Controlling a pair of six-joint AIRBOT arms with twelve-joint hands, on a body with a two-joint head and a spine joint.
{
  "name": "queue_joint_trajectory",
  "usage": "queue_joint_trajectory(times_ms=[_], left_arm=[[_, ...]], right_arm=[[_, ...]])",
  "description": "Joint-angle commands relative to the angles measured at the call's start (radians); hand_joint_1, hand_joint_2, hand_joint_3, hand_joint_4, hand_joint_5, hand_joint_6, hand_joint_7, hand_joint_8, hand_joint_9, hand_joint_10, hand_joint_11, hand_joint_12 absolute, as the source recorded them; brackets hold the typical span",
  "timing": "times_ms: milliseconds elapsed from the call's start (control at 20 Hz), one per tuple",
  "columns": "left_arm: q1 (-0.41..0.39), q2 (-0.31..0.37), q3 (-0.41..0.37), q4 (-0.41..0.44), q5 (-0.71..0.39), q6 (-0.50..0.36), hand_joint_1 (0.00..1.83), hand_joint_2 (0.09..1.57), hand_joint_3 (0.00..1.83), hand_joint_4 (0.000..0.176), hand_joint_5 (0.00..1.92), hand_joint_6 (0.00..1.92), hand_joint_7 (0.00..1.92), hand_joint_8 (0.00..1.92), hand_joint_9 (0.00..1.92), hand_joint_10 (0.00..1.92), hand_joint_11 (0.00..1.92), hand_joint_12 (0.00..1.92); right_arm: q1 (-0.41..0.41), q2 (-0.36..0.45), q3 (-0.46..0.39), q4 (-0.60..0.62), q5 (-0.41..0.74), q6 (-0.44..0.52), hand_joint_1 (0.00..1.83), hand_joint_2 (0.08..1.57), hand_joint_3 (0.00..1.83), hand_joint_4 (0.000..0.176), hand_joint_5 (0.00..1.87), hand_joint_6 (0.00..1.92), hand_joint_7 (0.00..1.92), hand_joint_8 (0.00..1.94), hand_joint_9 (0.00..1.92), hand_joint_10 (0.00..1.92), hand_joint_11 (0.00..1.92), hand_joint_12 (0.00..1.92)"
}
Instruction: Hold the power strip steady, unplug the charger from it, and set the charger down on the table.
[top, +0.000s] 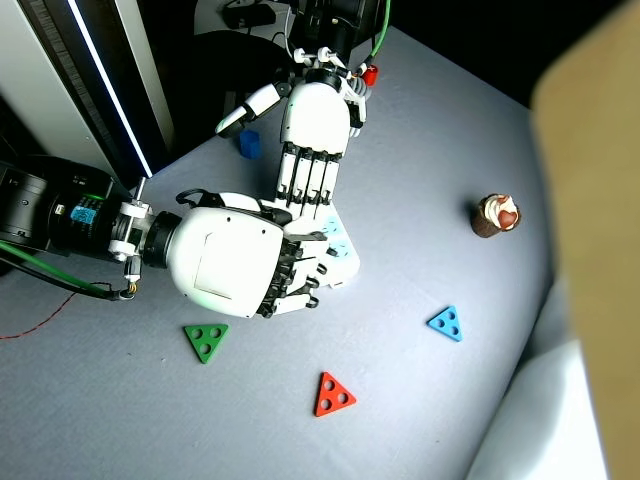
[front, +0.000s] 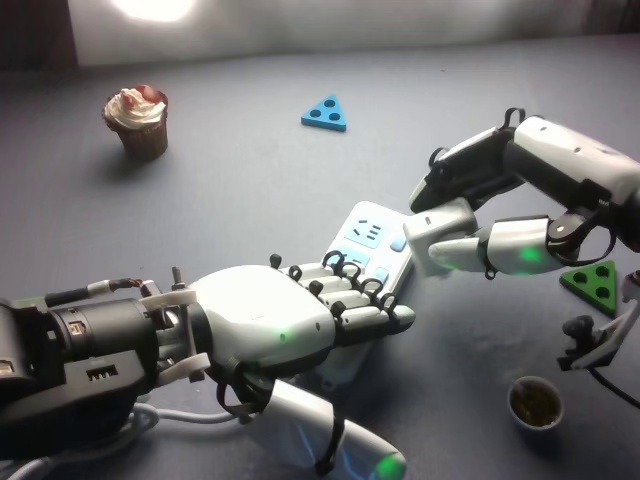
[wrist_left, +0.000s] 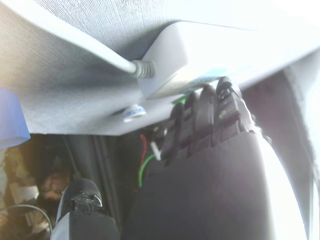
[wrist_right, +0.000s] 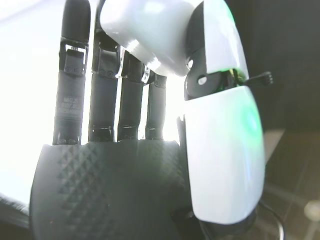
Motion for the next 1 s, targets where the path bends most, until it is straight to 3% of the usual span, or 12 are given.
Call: queue_joint_trajectory(times_ms=[0, 100, 450, 550, 700, 850, 950], left_arm=[[-0.002, -0.009, -0.001, -0.011, 0.011, -0.013, 0.0, 0.9, 0.0, 0.0, 0.05, 0.0, 0.06, 0.0, 0.05, 0.0, 0.05, 0.03], [-0.008, -0.008, -0.001, -0.011, 0.015, -0.013, 0.0, 0.9, 0.0, 0.0, 0.05, 0.0, 0.06, 0.0, 0.05, 0.0, 0.05, 0.03], [-0.01, -0.008, -0.005, -0.011, 0.016, -0.013, 0.0, 0.9, 0.0, 0.0, 0.05, 0.0, 0.05, 0.01, 0.05, 0.01, 0.06, 0.03], [-0.01, -0.008, -0.006, -0.011, 0.015, -0.013, 0.0, 0.9, 0.0, 0.0, 0.05, 0.01, 0.06, 0.01, 0.06, 0.01, 0.06, 0.03], [-0.014, -0.007, -0.007, -0.011, 0.015, -0.014, 0.0, 0.9, 0.0, 0.0, 0.05, 0.0, 0.04, 0.0, 0.04, 0.0, 0.05, 0.03], [-0.015, -0.002, -0.01, -0.013, 0.015, -0.014, 0.0, 0.9, 0.0, 0.0, 0.05, 0.0, 0.05, 0.0, 0.05, 0.0, 0.05, 0.03], [-0.015, -0.002, -0.012, -0.014, 0.015, -0.016, 0.0, 0.9, 0.0, 0.0, 0.05, 0.0, 0.05, 0.0, 0.04, 0.0, 0.04, 0.03]], right_arm=[[0.001, 0.013, -0.002, -0.017, 0.104, -0.002, 1.19, 1.08, 0.0, 0.0, 0.83, 0.12, 0.91, 0.01, 0.91, 0.0, 0.65, 0.66], [-0.01, 0.015, -0.002, -0.044, 0.091, -0.004, 1.17, 1.07, 0.0, 0.0, 0.8, 0.01, 0.86, 0.0, 0.86, 0.0, 0.58, 0.65], [-0.018, 0.015, -0.012, -0.056, 0.1, -0.004, 1.11, 1.07, 0.0, 0.0, 0.75, 0.0, 0.77, 0.0, 0.76, 0.0, 0.47, 0.63], [-0.017, 0.02, -0.024, -0.039, 0.109, 0.003, 1.06, 1.01, 0.0, 0.0, 0.65, 0.0, 0.67, 0.0, 0.66, 0.0, 0.37, 0.62], [-0.015, 0.059, -0.081, 0.034, 0.118, 0.07, 0.93, 0.99, 0.0, 0.0, 0.45, 0.0, 0.48, 0.0, 0.46, 0.0, 0.21, 0.56], [-0.03, 0.128, -0.167, 0.04, 0.102, 0.196, 0.71, 0.97, 0.0, 0.0, 0.25, 0.0, 0.26, 0.0, 0.26, 0.0, 0.07, 0.48], [-0.028, 0.183, -0.22, 0.04, 0.096, 0.249, 0.69, 0.94, 0.0, 0.0, 0.16, 0.0, 0.18, 0.0, 0.17, 0.0, 0.01, 0.45]])
